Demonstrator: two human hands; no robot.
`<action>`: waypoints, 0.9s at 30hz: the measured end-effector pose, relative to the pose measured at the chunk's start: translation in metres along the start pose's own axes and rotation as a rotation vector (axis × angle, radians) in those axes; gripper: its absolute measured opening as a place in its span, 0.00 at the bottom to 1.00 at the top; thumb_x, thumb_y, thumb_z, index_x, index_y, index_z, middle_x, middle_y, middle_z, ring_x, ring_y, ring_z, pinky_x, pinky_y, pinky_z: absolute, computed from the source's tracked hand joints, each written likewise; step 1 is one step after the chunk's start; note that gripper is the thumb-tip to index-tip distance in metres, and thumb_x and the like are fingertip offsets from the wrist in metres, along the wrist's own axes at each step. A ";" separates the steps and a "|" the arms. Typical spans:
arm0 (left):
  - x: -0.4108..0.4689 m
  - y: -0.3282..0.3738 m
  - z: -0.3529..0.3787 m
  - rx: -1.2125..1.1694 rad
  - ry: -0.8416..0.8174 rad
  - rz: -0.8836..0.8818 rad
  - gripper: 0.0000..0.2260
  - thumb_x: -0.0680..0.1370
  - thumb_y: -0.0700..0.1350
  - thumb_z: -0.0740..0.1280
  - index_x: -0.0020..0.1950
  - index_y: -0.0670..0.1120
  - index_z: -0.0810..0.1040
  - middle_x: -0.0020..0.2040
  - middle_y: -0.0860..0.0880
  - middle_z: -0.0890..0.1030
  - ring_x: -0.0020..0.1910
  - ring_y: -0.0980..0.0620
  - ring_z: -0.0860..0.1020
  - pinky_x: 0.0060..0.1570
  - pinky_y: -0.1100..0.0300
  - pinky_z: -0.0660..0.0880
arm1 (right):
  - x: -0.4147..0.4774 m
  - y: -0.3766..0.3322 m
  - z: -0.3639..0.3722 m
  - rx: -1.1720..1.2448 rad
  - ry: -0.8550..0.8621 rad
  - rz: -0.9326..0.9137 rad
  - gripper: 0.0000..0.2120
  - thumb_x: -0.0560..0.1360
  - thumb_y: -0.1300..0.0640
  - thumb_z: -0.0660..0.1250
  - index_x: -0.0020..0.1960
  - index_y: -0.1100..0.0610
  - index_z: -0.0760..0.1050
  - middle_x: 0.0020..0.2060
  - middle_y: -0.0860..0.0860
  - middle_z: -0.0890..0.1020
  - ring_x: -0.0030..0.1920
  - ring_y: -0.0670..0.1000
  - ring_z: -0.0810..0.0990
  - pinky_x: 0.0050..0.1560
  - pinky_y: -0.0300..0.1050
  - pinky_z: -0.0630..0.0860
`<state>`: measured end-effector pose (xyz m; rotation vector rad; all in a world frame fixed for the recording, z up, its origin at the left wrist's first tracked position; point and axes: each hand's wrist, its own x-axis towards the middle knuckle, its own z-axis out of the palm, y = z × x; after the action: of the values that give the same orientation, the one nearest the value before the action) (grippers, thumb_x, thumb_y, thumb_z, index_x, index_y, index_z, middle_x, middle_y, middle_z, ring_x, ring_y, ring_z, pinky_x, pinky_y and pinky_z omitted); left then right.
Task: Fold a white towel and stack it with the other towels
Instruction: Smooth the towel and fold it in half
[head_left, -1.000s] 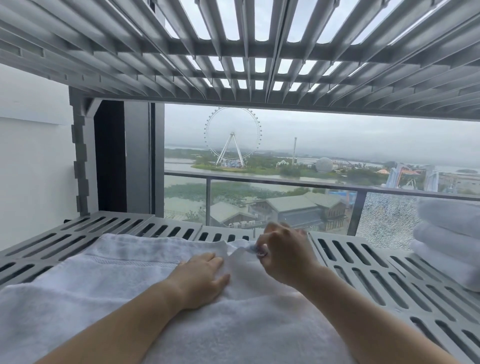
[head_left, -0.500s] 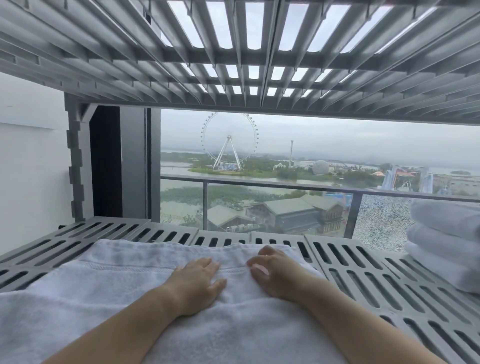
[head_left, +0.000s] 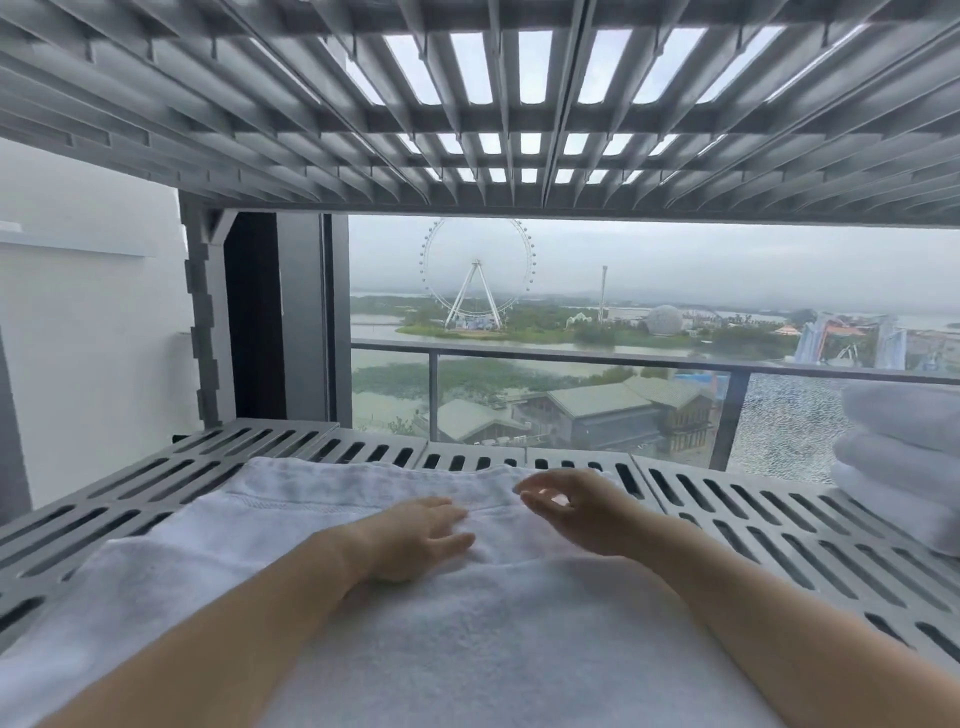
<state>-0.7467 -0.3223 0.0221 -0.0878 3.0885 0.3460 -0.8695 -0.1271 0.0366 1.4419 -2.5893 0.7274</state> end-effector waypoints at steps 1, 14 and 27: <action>-0.011 -0.004 -0.002 0.008 -0.010 0.022 0.25 0.79 0.60 0.52 0.74 0.54 0.58 0.76 0.54 0.57 0.73 0.55 0.57 0.72 0.56 0.52 | -0.005 -0.007 -0.005 0.009 -0.039 -0.014 0.14 0.77 0.45 0.60 0.57 0.48 0.78 0.56 0.46 0.82 0.53 0.43 0.79 0.57 0.43 0.74; -0.141 -0.041 -0.005 0.305 0.396 -0.018 0.12 0.77 0.59 0.58 0.53 0.52 0.68 0.48 0.56 0.73 0.46 0.57 0.72 0.49 0.63 0.70 | -0.069 -0.071 -0.003 -0.437 -0.059 -0.115 0.14 0.76 0.38 0.56 0.48 0.49 0.66 0.43 0.47 0.77 0.39 0.45 0.73 0.37 0.40 0.68; -0.240 -0.018 -0.007 0.291 0.575 0.171 0.07 0.77 0.46 0.65 0.54 0.52 0.77 0.50 0.55 0.76 0.46 0.56 0.77 0.42 0.64 0.74 | -0.164 -0.141 -0.016 -0.506 0.074 0.023 0.10 0.77 0.57 0.60 0.57 0.51 0.75 0.54 0.51 0.75 0.51 0.54 0.77 0.50 0.45 0.73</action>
<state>-0.5064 -0.3292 0.0344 0.1066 3.6839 -0.1663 -0.6659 -0.0548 0.0528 1.2004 -2.4824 0.1007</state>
